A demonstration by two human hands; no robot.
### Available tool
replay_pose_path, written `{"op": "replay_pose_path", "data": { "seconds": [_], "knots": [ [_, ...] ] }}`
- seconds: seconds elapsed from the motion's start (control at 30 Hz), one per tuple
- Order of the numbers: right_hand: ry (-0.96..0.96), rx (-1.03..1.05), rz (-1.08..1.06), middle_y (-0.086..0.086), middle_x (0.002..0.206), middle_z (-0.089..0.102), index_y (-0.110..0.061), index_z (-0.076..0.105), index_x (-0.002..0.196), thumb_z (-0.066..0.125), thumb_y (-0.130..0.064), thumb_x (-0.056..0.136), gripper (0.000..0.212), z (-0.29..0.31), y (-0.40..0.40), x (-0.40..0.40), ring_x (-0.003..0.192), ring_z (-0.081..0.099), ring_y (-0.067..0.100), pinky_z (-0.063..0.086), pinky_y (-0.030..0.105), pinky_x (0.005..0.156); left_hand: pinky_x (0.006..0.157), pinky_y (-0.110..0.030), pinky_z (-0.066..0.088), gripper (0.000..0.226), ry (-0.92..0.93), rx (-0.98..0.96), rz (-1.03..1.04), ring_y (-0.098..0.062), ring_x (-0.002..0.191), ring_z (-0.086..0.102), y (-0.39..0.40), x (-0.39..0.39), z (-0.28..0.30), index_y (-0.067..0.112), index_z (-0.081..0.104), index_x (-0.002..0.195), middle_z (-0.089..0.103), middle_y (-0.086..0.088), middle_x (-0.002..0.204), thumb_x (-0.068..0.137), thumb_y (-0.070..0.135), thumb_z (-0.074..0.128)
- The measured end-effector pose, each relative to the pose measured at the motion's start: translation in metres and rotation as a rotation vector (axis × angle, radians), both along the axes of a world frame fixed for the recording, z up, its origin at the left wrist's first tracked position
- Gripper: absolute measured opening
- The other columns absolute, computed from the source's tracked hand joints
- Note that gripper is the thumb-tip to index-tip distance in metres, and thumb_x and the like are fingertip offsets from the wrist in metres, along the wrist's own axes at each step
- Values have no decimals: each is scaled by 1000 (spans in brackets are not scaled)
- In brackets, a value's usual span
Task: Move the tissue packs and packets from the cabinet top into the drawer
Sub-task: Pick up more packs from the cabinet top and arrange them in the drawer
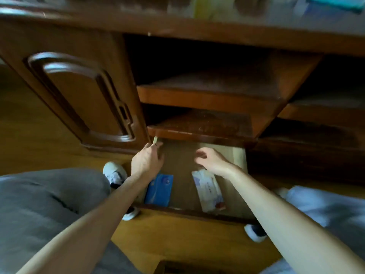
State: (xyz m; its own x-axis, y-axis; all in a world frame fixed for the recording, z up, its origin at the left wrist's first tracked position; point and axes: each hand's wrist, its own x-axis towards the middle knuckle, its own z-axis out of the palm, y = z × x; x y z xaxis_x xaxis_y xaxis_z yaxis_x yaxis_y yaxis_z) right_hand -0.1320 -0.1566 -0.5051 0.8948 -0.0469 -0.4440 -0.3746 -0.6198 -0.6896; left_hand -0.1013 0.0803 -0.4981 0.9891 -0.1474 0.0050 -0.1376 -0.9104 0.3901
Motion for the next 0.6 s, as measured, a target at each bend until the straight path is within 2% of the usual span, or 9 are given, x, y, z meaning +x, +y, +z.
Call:
{"op": "replay_pose_path", "data": {
  "seconds": [0.07, 0.13, 0.23, 0.33, 0.43, 0.53, 0.6],
  "knots": [
    [-119, -24, -21, -8, 117, 68, -33, 63, 124, 61, -30, 98, 27, 38, -18, -4, 94, 67, 8, 52, 24, 70, 75, -36, 60, 39, -175, -54, -80, -22, 97, 72, -14, 8, 47, 32, 61, 135, 67, 4, 126, 96, 31, 57],
    [-251, -12, -51, -14, 100, 73, -35, 69, 109, 63, -28, 98, 14, 84, -34, -6, 80, 70, 2, 53, 22, 67, 70, -31, 61, 35, -383, -94, -174, -17, 92, 72, -26, 19, 101, 30, 63, 133, 68, 5, 124, 98, 28, 57],
    [-487, 23, -82, -18, 91, 75, -38, 73, 100, 65, -26, 98, 14, 165, -49, -9, 75, 71, 3, 51, 15, 63, 65, -23, 56, 28, -754, -144, -258, -13, 95, 69, -40, 39, 190, 26, 70, 122, 72, 5, 114, 98, 23, 55],
    [-728, -14, -65, -20, 90, 75, -40, 72, 99, 60, -27, 99, 18, 244, -58, -4, 69, 70, 3, 49, 10, 63, 64, -29, 57, 26, -947, -171, -269, -14, 101, 64, -57, 63, 268, 25, 73, 110, 72, 8, 106, 94, 24, 52],
    [-866, -43, -64, -18, 87, 75, -40, 72, 95, 57, -28, 97, 18, 297, -68, 18, 64, 69, 7, 53, 15, 65, 66, -37, 57, 23, -891, -157, -239, -19, 104, 62, -74, 99, 312, 26, 74, 106, 71, 6, 106, 92, 24, 56],
    [-860, -215, -83, -24, 92, 73, -42, 70, 99, 58, -35, 95, 15, 321, -84, 64, 85, 67, -3, 55, 25, 77, 75, -36, 53, 26, -685, -128, -179, -22, 110, 59, -89, 143, 323, 27, 73, 110, 68, 3, 113, 92, 25, 54],
    [-813, -364, -80, -22, 104, 68, -41, 67, 109, 58, -34, 95, 18, 323, -98, 97, 99, 61, -3, 54, 31, 84, 83, -38, 52, 31, -562, -38, -170, -23, 116, 55, -99, 169, 314, 26, 70, 119, 64, 0, 121, 94, 28, 53]
  ]
}}
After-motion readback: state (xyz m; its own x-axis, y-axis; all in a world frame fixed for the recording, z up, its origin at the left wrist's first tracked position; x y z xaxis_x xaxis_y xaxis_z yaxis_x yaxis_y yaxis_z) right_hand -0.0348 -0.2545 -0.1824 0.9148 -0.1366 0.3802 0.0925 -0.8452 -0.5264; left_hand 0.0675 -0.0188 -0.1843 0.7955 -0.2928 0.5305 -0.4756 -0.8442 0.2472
